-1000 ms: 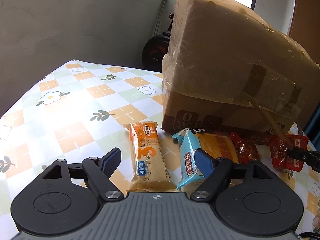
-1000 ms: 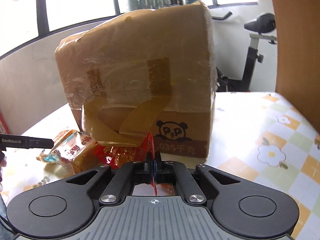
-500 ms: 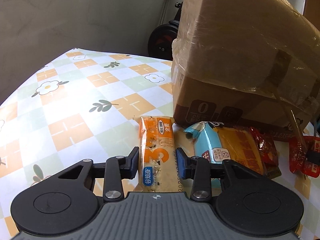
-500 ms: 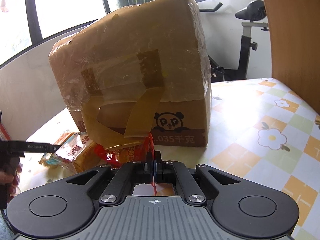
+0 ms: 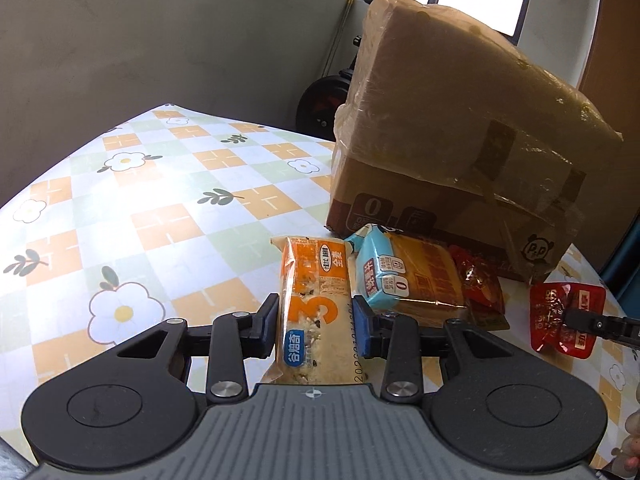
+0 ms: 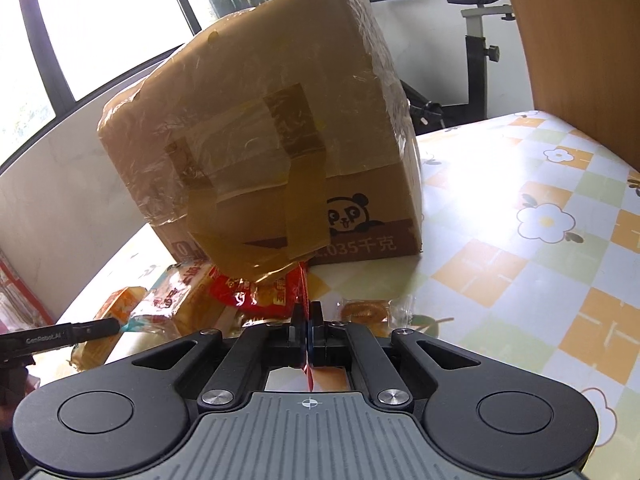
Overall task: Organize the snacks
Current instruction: 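Grasp the orange-labelled bar with the left tool while the right tool grasps a red packet, then lift the orange bar and red packet and carry both over the box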
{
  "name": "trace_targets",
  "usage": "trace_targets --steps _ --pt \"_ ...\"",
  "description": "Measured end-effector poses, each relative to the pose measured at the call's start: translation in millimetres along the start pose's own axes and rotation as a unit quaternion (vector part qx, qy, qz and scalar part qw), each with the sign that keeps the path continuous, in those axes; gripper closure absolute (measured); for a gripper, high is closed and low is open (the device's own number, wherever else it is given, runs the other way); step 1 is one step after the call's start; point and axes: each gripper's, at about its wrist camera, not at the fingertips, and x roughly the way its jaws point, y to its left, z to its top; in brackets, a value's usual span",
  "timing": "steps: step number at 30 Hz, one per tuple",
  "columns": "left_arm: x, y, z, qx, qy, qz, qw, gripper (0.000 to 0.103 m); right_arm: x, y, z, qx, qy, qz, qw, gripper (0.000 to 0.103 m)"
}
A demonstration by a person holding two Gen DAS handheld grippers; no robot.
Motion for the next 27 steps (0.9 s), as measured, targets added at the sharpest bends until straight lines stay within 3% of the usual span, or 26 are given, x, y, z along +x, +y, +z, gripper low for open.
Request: trace_targets --steps 5,16,21,27 --pt "-12 -4 0 -0.015 -0.009 -0.019 0.9997 0.063 -13 5 0 -0.009 -0.013 0.0 1.0 0.102" --pt "-43 -17 12 0.013 -0.066 -0.023 0.9975 0.063 -49 18 22 -0.033 -0.077 0.005 0.996 0.102" --pt "-56 -18 26 0.015 -0.09 -0.016 0.9957 0.063 -72 20 45 -0.034 -0.124 0.008 0.992 0.102" --pt "-65 -35 65 0.029 -0.129 -0.025 0.9909 0.063 -89 23 94 -0.026 -0.18 0.028 0.983 0.102"
